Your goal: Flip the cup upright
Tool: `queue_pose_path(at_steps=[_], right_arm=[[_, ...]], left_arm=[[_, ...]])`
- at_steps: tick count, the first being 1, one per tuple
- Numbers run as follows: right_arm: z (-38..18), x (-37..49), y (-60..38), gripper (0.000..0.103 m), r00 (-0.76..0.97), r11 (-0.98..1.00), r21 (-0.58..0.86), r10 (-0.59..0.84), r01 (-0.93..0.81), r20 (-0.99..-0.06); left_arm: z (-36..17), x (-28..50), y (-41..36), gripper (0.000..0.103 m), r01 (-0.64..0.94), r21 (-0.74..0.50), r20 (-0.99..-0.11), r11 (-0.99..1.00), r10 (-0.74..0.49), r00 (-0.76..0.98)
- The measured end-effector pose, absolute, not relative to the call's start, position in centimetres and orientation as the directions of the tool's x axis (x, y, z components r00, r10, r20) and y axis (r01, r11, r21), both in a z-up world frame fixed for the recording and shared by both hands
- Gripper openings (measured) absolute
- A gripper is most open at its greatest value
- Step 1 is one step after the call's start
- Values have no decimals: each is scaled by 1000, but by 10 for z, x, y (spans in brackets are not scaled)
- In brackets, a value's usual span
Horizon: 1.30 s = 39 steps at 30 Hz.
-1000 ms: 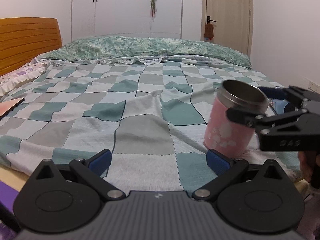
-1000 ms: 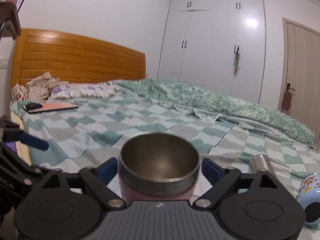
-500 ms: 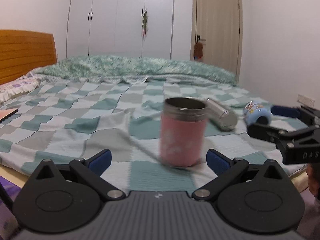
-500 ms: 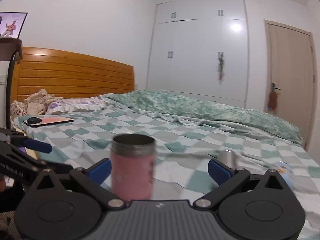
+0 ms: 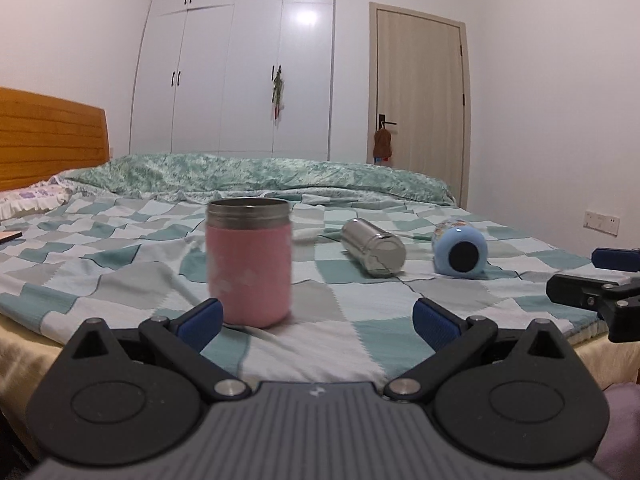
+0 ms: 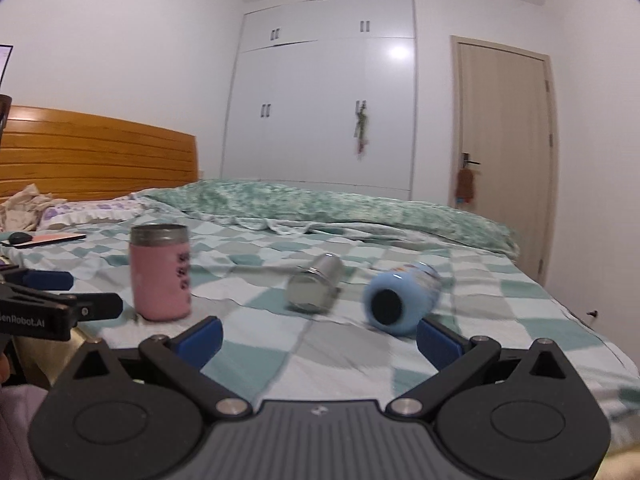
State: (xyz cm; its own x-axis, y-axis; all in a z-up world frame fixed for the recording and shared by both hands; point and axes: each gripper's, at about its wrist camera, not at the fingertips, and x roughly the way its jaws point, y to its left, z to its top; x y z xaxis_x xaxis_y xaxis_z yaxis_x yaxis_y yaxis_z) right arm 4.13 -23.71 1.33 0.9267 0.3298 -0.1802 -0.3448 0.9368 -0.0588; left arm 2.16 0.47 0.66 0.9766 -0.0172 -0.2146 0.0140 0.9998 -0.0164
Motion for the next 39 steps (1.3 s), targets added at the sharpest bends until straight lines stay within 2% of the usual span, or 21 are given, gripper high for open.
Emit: queue_pose_path(at_steps=[14, 39], right_arm=[[-1, 27, -254, 103, 950, 954, -26, 294, -298, -106], [-3, 23, -251, 103, 953, 955, -40, 288, -293, -96]], left_arm=[[-3, 9, -19, 103, 17, 74, -154, 997, -5, 988], [-3, 8, -16, 103, 19, 59, -145, 998, -11, 989]])
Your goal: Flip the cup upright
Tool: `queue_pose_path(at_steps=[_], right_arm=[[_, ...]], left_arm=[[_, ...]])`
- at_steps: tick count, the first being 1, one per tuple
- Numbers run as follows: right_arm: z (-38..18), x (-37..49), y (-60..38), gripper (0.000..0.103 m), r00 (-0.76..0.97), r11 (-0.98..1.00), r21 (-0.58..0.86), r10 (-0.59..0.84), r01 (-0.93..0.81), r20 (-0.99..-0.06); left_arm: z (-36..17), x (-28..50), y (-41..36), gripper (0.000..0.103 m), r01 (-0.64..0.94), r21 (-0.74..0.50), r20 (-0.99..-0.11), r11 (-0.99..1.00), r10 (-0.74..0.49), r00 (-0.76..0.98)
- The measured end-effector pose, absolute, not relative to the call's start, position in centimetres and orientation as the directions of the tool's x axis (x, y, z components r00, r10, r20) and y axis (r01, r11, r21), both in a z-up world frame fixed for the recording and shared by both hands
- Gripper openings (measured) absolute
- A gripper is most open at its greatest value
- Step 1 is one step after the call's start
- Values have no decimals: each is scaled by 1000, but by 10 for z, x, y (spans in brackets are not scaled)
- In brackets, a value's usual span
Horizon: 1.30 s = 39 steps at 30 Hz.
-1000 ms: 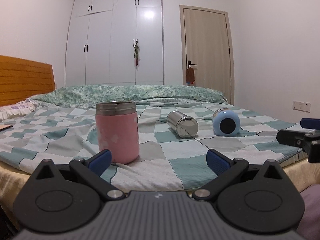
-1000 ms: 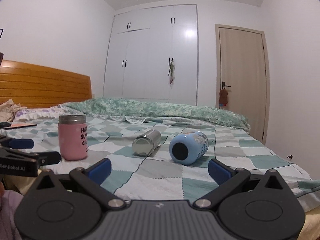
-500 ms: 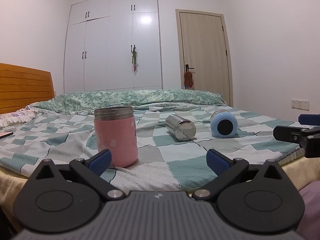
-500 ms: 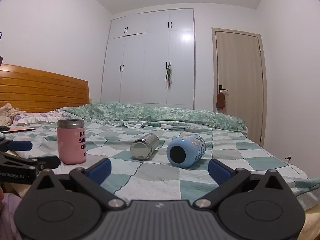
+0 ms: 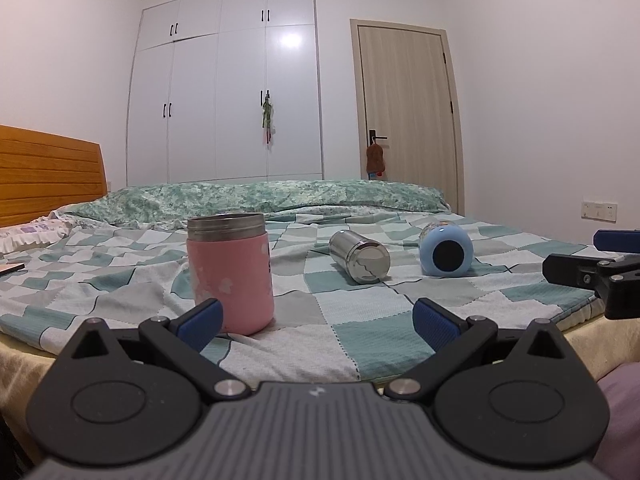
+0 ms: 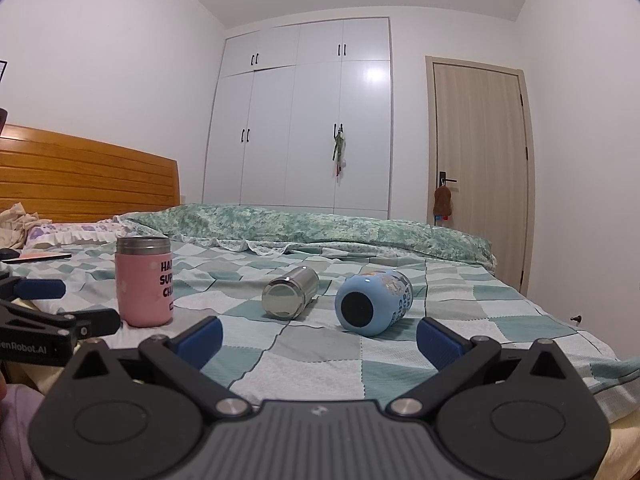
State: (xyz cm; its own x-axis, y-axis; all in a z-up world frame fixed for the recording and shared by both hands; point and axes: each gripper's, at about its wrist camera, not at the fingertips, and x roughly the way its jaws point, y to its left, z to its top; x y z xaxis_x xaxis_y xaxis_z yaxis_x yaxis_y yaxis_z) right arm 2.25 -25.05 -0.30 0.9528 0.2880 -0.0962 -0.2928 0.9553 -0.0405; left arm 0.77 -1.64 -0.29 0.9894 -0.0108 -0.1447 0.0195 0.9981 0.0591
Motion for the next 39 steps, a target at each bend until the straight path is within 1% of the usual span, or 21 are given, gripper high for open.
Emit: queue_pose_path(at_steps=[39], right_arm=[[-4, 22, -250, 103, 953, 955, -44, 289, -294, -96]], left_arm=[[-3, 7, -17, 103, 24, 52, -138, 998, -16, 990]])
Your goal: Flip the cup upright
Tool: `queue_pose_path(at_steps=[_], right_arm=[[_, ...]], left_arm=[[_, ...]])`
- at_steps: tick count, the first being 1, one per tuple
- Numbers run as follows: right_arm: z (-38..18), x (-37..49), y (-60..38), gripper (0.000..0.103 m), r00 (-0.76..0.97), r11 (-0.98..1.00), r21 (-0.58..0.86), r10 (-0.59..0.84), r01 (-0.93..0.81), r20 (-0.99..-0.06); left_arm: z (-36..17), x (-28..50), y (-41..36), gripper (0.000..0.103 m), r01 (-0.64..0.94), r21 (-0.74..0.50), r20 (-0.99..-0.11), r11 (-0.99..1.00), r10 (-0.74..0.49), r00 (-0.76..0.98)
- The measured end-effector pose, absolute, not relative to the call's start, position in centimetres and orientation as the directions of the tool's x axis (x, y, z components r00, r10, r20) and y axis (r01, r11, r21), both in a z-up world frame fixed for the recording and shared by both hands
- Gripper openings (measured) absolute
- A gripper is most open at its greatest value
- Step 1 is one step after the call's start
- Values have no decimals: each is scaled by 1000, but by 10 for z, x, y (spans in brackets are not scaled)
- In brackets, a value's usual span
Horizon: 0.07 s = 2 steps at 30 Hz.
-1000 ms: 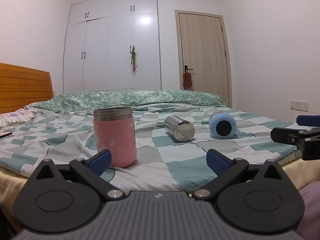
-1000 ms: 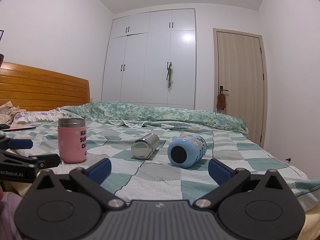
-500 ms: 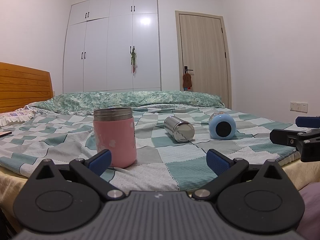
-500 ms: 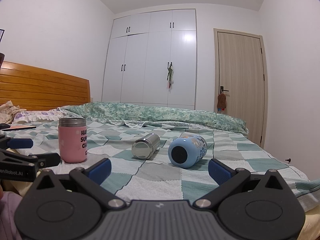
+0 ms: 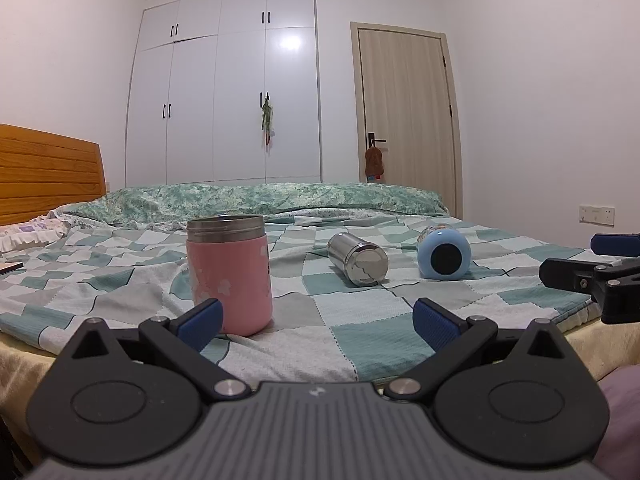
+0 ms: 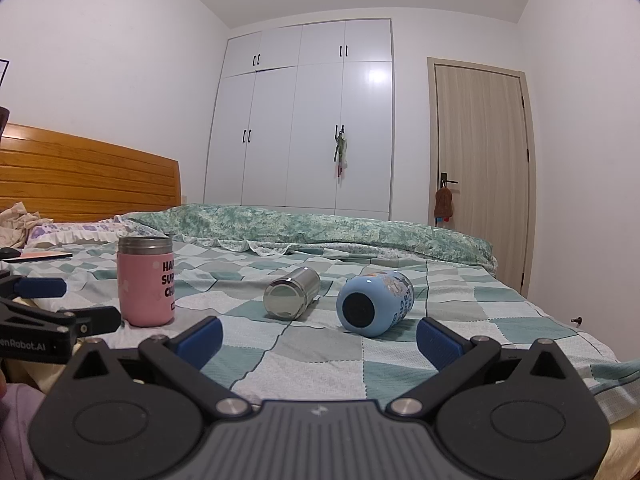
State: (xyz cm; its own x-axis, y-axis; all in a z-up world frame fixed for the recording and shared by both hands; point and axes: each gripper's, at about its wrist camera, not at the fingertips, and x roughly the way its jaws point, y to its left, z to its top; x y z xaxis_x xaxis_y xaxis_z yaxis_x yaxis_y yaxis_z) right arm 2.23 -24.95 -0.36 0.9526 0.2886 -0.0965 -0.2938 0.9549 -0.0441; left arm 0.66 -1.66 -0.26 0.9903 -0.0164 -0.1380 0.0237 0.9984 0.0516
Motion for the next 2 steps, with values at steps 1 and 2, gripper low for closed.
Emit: queue_pose_path(at_steps=[1, 2], right_arm=[[-4, 22, -250, 103, 953, 955, -44, 289, -294, -96], [-4, 22, -249, 103, 953, 955, -45, 289, -294, -96]], left_arm=[[-3, 7, -17, 103, 23, 52, -138, 998, -16, 990], [-3, 7, -17, 103, 23, 52, -138, 998, -16, 990]])
